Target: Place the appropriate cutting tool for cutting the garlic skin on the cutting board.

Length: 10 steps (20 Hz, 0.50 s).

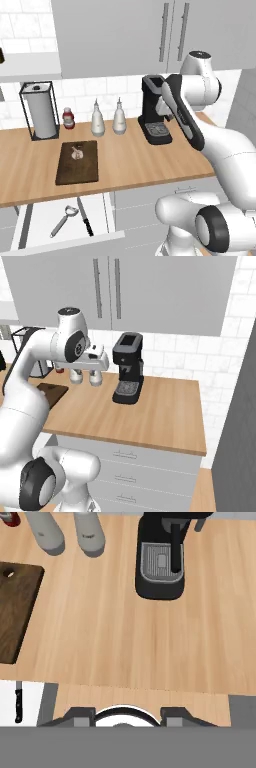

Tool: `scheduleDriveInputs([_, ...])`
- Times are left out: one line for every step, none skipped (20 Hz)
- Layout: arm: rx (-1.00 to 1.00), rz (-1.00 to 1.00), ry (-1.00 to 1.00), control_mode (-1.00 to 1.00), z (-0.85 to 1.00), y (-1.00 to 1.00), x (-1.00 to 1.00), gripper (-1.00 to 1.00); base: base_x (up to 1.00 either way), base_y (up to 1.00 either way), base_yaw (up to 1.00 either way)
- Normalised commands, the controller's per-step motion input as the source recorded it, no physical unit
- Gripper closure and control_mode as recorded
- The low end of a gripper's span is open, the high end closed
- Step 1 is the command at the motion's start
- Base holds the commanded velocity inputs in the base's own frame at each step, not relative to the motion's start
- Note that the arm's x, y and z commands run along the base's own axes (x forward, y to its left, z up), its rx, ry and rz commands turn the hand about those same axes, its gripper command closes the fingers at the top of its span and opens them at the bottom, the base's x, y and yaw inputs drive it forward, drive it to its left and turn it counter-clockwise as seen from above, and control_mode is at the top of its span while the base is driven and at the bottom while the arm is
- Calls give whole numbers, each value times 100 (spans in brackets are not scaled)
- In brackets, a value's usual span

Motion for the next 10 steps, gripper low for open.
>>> scheduleDriveInputs([0, 0, 0, -100, 0, 0, -1, -100, 0, 0, 0])
scheduleDriveInputs([0, 0, -3, -100, 0, 0, -31, -100, 0, 0, 0])
scheduleDriveInputs([0, 0, -15, -100, 0, 0, -53, -100, 0, 0, 0])
scheduleDriveInputs([0, 3, -14, -100, 0, 11, -90, -100, 0, 0, 0])
scheduleDriveInputs([0, 7, -13, -100, -2, 23, -100, -100, 0, 0, 0])
scheduleDriveInputs([0, 1, 0, -100, -29, 43, -99, -100, 0, 0, 0])
scheduleDriveInputs([0, 0, 0, -100, -46, 74, -91, -100, 0, 0, 0])
scheduleDriveInputs([0, 0, 0, -100, -51, 100, -49, -100, 0, 0, 0])
scheduleDriveInputs([0, -7, 1, -100, -67, 100, -24, -100, 0, 0, 0])
scheduleDriveInputs([-8, -14, 12, -100, -79, 100, 0, -100, 0, 0, 0])
